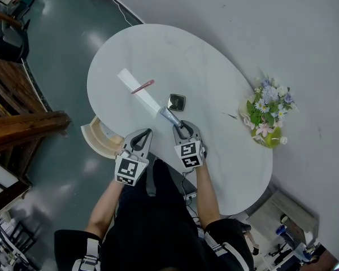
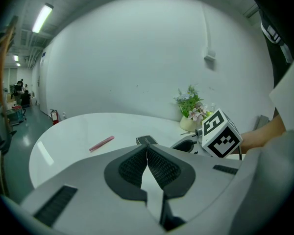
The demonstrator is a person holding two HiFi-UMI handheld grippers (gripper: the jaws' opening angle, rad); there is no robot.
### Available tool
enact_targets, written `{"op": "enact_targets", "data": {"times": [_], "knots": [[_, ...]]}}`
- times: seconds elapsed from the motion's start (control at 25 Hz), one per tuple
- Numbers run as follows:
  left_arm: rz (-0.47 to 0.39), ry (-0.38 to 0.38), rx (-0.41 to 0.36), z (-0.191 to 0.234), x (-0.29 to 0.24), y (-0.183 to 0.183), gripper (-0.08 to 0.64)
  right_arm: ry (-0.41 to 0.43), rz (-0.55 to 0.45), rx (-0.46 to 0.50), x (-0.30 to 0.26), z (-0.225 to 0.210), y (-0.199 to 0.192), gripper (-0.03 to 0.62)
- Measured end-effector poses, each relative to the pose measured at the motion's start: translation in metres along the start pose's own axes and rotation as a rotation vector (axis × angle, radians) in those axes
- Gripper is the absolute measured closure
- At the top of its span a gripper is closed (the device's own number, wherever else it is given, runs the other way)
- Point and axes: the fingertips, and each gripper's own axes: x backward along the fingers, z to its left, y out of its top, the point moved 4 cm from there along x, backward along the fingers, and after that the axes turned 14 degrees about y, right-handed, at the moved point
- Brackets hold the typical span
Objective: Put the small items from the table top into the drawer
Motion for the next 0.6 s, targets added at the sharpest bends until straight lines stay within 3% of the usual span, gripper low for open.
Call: {"op": "enact_targets", "data": {"times": [0.6], "knots": [[-0.025, 0.038, -0.002, 0.005, 0.027, 0.002, 0.54, 0.024, -0.069, -0.009, 0.013, 0.016, 0.009, 0.469]]}}
